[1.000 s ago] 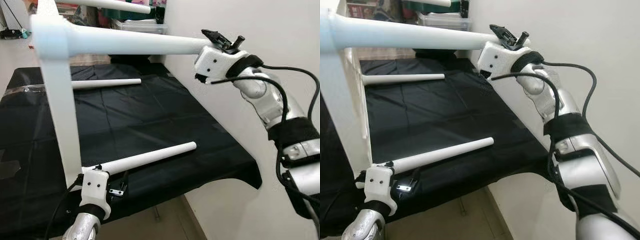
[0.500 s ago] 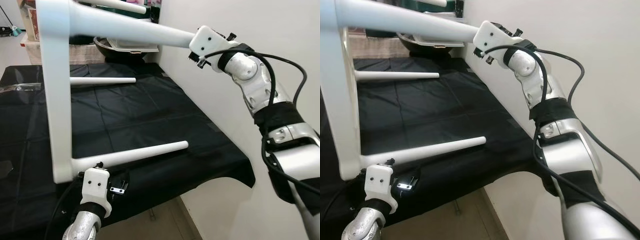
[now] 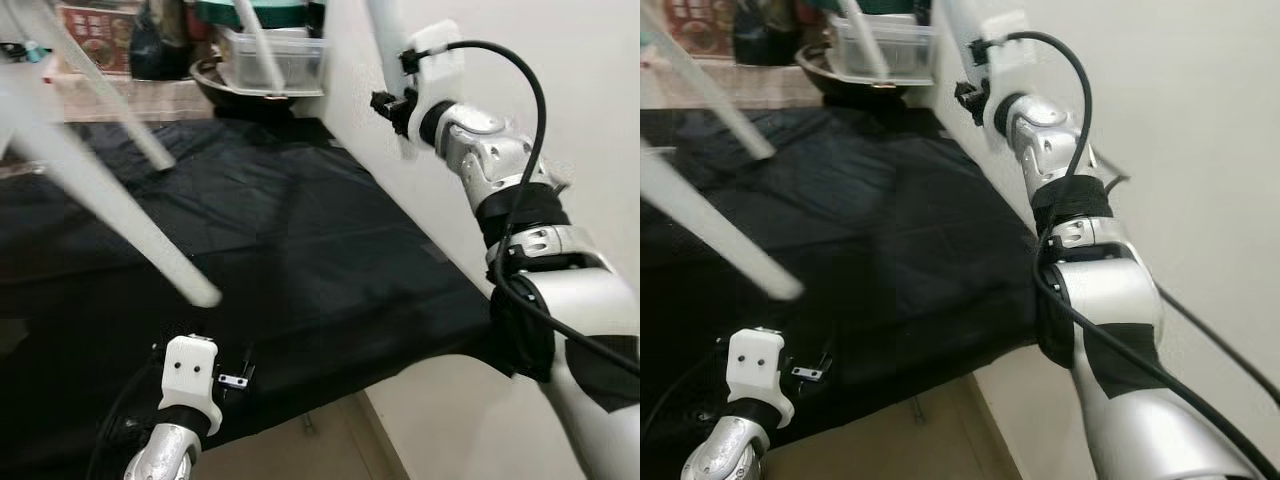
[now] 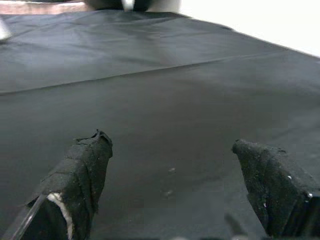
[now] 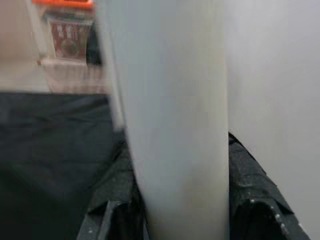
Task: Building children table
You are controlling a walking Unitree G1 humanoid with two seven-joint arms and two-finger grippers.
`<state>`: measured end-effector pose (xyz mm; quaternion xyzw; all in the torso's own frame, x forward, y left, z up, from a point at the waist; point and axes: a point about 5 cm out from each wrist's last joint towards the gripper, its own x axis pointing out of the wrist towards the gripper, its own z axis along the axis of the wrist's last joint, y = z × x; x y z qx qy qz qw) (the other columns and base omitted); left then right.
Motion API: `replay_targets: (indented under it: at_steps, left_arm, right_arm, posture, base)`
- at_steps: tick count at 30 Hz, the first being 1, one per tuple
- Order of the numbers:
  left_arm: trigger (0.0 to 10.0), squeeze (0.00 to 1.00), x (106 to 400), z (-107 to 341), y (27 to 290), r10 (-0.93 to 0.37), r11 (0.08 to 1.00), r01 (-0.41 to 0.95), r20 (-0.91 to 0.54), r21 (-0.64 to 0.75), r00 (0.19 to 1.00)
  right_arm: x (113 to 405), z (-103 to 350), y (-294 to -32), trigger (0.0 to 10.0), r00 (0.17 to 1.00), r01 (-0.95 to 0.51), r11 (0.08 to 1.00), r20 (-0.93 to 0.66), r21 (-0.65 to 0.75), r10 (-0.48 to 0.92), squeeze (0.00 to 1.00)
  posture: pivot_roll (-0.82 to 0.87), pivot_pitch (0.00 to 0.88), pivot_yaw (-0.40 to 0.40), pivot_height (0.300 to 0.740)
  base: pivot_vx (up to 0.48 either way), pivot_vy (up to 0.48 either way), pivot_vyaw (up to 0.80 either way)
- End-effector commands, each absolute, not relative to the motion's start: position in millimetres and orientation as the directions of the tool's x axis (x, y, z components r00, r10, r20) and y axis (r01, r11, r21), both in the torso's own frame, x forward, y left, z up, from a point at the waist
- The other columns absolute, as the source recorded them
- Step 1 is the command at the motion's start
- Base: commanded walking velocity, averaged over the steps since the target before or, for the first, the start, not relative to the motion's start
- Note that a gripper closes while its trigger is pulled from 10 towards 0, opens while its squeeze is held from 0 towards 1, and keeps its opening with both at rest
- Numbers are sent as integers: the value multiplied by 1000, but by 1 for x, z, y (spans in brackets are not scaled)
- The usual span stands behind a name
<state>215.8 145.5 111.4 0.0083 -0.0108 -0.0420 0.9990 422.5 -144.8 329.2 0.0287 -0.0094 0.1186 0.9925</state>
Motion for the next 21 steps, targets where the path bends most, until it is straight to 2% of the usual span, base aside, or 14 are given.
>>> replay_targets:
  at_steps: [1, 3, 4, 9, 15, 21]
  left_arm:
    - [10000, 0, 215, 111, 143, -89, 996, 89, 9, 28, 996]
    - [10000, 0, 214, 111, 143, -88, 996, 87, 8, 28, 996]
    - [10000, 0, 214, 111, 143, -88, 996, 87, 8, 28, 996]
    - [10000, 0, 214, 111, 141, -96, 995, 96, 5, 30, 995]
    - [10000, 0, 216, 109, 141, -107, 994, 107, -1, 27, 994]
    - [10000, 0, 217, 108, 141, -111, 993, 111, -6, 27, 994]
  right_arm:
    - [421, 306, -148, 0, 978, -206, 968, -11, 146, 210, 0]
    - [411, 265, -138, 0, 974, -198, 969, -83, 150, 212, 0]
    - [411, 265, -138, 0, 974, -198, 969, -83, 150, 212, 0]
    - [382, 208, -124, 0, 967, -172, 961, -148, 215, 206, 0]
    - [363, 183, -126, 0, 973, -181, 979, -130, 98, 193, 0]
    - [356, 174, -124, 0, 963, -192, 979, -180, 74, 202, 0]
  posture:
    - [90, 0, -150, 740]
    - [94, 0, -144, 740]
    - [94, 0, -144, 740]
    - [92, 0, -135, 740]
    - [85, 0, -128, 740]
    - [90, 0, -132, 740]
  base:
    - [0, 0, 0]
    - [0, 0, 0]
    - [0, 0, 0]
    - [0, 0, 0]
    - [0, 0, 0]
    - [0, 0, 0]
